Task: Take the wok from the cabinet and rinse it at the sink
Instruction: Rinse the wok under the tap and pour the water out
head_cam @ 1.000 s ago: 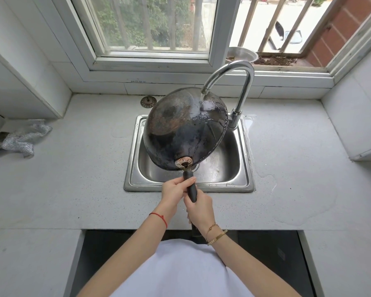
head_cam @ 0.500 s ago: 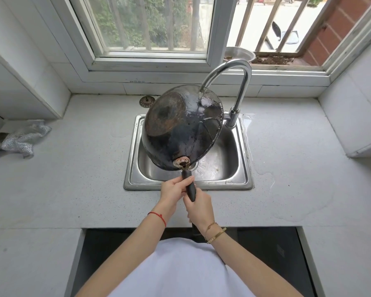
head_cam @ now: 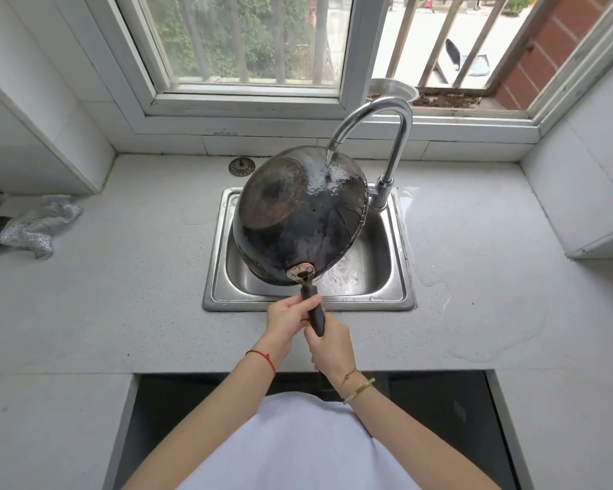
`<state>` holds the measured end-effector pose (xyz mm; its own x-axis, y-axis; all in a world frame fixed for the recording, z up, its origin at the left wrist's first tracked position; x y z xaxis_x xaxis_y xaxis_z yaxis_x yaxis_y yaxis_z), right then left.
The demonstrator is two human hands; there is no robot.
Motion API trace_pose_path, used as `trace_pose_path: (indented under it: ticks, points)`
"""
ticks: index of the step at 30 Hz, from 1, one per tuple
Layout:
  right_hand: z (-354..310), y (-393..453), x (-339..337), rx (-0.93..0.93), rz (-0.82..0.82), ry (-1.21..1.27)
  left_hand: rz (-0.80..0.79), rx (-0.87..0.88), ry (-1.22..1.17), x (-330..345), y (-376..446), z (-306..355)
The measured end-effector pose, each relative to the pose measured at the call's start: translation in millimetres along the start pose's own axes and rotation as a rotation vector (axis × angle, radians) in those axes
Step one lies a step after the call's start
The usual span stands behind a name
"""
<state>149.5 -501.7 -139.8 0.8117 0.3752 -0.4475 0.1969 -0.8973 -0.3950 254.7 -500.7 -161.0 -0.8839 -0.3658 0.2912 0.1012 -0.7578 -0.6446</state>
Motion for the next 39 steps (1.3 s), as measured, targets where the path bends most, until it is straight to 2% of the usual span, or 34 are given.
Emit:
trace_pose_path:
  ticks: [15, 39]
  points:
    - [14.0, -1.2, 2.1, 0.002, -0.012, -0.046, 0.029, -0.002, 0.055, -2.4, 0.4, -11.2]
    - [21.8, -1.0, 1.2, 0.047, -0.037, 0.078, 0.061, 0.012, 0.088, 1.4, 0.4, -11.5]
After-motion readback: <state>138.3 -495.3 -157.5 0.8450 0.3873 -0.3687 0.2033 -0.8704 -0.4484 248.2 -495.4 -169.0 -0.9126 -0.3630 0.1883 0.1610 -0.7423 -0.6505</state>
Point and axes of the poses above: each hand's wrist, its own y-axis towards the middle knuckle, its own x-axis out of the palm, z = x × y, the point moved 9 cm from there along y, towards the middle knuckle, and after that the axes turned 6 degrees about -z, right-handed, at the moved point
